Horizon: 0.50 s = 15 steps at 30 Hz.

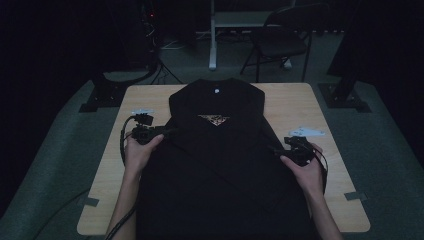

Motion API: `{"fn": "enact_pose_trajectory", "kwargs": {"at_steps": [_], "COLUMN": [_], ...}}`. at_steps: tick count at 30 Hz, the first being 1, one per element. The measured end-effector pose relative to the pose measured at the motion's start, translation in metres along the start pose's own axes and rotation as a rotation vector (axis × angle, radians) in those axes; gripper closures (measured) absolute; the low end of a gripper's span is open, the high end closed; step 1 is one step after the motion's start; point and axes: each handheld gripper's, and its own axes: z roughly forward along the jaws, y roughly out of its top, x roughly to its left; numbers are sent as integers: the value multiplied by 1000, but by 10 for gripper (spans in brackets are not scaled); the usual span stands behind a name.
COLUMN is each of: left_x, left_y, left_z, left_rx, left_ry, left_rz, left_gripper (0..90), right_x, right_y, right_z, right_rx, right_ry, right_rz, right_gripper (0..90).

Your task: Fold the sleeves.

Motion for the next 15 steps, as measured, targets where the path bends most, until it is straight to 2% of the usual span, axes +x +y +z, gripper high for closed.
{"fn": "enact_pose_trajectory", "kwargs": {"at_steps": [5, 11, 15], "left_x": [11, 16, 17], "left_y": [-7, -8, -6], "left_z": [2, 1, 1], "left_rx": [9, 4, -10], "left_ry": [15, 33, 52], "left_rz": [-29, -39, -31], "left_gripper": [314, 313, 304], "right_x": [1, 1, 1], "right_y": [0, 0, 0], "right_z": [0, 0, 0], "right_rx": [3, 3, 1], "right_ry": [-1, -1, 0], "right_rz": [-3, -6, -7], "right_gripper": [197, 197, 198]}}
